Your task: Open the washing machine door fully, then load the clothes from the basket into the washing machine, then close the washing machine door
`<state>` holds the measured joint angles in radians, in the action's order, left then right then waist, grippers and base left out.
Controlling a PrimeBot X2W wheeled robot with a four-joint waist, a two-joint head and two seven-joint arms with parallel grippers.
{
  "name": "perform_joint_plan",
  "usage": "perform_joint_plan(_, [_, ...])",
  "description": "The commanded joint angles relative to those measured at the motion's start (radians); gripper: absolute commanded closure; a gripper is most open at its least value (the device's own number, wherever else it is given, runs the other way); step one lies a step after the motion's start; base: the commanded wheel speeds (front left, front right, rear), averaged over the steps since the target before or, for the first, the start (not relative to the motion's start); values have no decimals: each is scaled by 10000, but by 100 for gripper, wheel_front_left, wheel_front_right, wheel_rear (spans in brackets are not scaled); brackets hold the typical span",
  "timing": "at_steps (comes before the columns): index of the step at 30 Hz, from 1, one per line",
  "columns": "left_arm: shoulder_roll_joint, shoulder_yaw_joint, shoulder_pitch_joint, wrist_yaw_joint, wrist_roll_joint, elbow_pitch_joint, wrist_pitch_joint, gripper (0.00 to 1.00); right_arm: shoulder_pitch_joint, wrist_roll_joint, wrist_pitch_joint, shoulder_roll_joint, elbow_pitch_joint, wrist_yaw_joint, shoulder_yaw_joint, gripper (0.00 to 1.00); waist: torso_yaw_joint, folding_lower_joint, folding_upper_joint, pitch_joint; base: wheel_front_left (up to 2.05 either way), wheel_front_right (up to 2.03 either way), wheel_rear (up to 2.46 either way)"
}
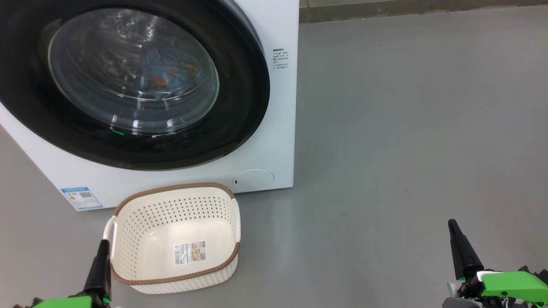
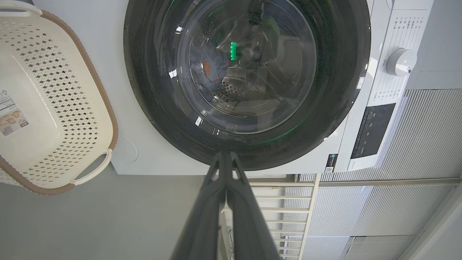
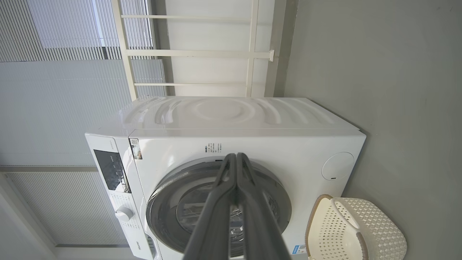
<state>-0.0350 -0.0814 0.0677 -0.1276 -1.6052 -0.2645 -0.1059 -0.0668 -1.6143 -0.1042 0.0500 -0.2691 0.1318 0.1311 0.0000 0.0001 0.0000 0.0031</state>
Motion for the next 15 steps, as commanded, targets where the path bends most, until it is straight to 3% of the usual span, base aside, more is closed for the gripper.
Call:
perform_joint_plan(1, [-156,-331,403,-31,-28,196,-78,100,-407,24,-58,38,246,-11,-212,100,0,0,0,0,0,0,0])
perform_joint_plan(15, [-155,-332,403,-31,-27,196,-79,100,-408,32,-66,31,245,-11,-202,100,0,0,0,0,0,0,0])
